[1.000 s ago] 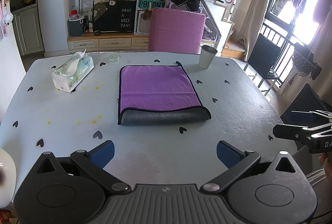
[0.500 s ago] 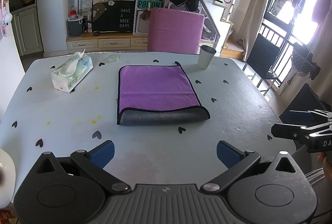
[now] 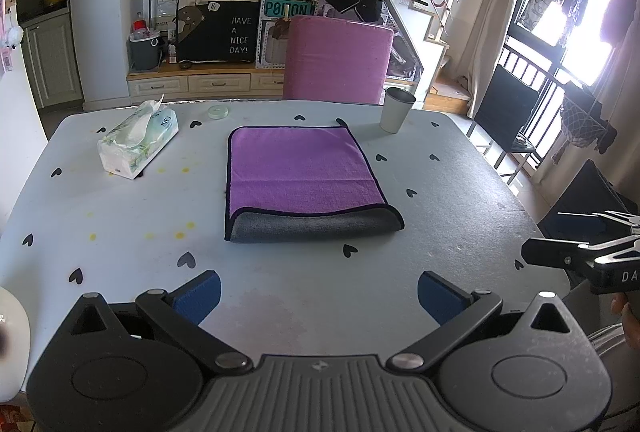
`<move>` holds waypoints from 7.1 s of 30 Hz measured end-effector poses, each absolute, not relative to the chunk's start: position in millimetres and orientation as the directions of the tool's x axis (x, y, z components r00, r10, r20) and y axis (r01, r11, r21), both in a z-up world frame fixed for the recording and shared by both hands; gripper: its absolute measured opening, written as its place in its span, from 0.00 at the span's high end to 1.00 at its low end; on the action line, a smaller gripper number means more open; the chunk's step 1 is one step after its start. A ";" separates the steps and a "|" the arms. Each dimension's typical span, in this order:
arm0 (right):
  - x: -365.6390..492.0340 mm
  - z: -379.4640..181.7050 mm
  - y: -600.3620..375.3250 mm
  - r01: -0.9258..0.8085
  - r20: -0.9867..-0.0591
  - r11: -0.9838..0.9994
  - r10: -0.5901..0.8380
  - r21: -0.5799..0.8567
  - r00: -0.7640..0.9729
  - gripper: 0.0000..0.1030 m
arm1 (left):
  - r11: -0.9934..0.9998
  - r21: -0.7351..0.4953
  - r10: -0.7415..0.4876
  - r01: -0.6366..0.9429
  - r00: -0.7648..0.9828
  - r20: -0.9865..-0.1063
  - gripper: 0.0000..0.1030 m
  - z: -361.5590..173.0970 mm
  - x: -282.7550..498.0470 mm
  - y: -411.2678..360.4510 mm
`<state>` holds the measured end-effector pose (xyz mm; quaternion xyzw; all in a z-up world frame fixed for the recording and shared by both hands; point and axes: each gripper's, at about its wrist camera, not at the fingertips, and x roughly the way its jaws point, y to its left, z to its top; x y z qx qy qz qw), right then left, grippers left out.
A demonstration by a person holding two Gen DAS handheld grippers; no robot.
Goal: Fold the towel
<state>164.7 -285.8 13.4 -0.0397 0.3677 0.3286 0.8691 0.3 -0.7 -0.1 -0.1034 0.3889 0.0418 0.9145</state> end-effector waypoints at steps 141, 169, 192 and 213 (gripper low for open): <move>441.8 -193.4 -190.5 -0.628 -0.914 0.711 0.405 0.317 -0.003 0.88 | 0.965 -0.227 -0.181 -0.130 0.296 -0.938 0.89 -204.8 254.4 136.3; 468.6 -140.2 -193.7 -0.582 -0.855 0.761 0.478 0.289 0.200 0.96 | 0.959 -0.204 -0.082 -0.198 0.495 -0.865 0.95 -146.4 281.1 150.3; 581.5 -98.5 -123.5 -0.629 -0.839 0.764 0.432 0.145 0.331 0.96 | 0.973 -0.133 -0.010 -0.189 0.541 -0.841 0.95 -114.3 406.8 183.4; 628.5 -157.0 -85.3 -0.590 -0.869 0.803 0.349 0.085 0.350 0.96 | 0.949 -0.119 0.044 -0.292 0.495 -0.868 0.95 -164.9 462.3 197.4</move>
